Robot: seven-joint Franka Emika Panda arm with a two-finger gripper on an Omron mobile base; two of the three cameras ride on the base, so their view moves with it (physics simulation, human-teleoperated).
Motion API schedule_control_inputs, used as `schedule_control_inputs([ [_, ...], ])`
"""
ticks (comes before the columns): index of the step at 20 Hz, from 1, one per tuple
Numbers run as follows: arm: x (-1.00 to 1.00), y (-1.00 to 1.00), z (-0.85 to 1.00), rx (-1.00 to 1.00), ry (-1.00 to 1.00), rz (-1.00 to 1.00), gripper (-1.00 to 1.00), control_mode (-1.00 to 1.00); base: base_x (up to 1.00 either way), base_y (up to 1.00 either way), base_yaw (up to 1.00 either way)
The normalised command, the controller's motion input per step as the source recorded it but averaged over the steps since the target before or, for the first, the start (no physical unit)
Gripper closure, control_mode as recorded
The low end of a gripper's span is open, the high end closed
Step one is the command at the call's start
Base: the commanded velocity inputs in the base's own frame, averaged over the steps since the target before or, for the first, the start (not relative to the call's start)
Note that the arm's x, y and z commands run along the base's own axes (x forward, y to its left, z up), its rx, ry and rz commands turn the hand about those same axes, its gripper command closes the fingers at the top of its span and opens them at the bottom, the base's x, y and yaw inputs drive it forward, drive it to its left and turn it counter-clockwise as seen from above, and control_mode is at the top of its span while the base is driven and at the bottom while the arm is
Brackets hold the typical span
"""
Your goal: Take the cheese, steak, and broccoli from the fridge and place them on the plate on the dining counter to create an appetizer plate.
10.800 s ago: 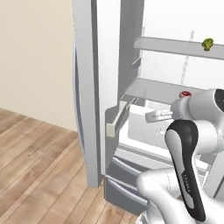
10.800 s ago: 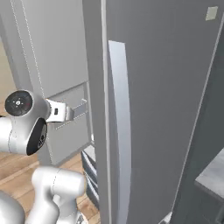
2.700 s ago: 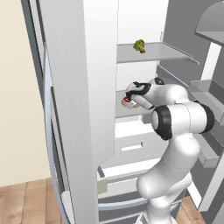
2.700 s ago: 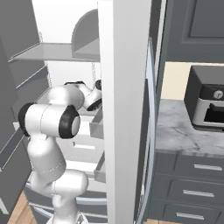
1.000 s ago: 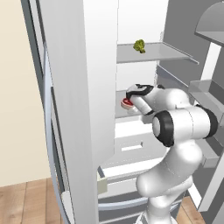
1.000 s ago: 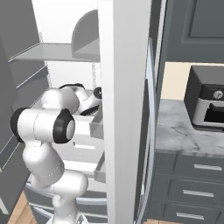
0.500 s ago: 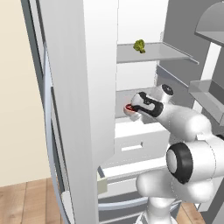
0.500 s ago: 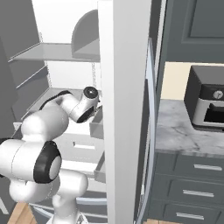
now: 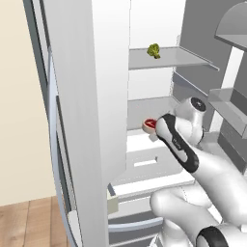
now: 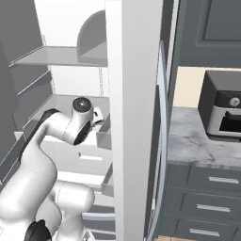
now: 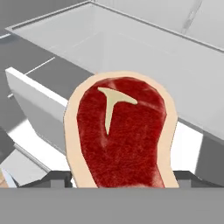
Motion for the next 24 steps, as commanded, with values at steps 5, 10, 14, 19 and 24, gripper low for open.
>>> schedule_control_inputs([
  [5, -1.00, 0.01, 0.85, 0.05, -0.03, -0.07, 1.00, -1.00, 0.00, 0.00, 0.00],
  [10, -0.98, 0.00, 0.93, 0.05, 0.02, -0.06, 1.00, -1.00, 0.00, 0.00, 0.00],
  [14, -1.00, 0.00, 0.99, 0.04, 0.15, -0.01, 1.00, -1.00, 0.00, 0.00, 0.00],
  [19, -0.97, 0.00, 0.91, 0.01, 0.15, 0.00, 1.00, -1.00, 0.00, 0.00, 0.00],
  [24, -0.98, 0.00, 0.57, 0.00, 0.00, 0.00, 1.00, -1.00, 0.00, 0.00, 0.00],
])
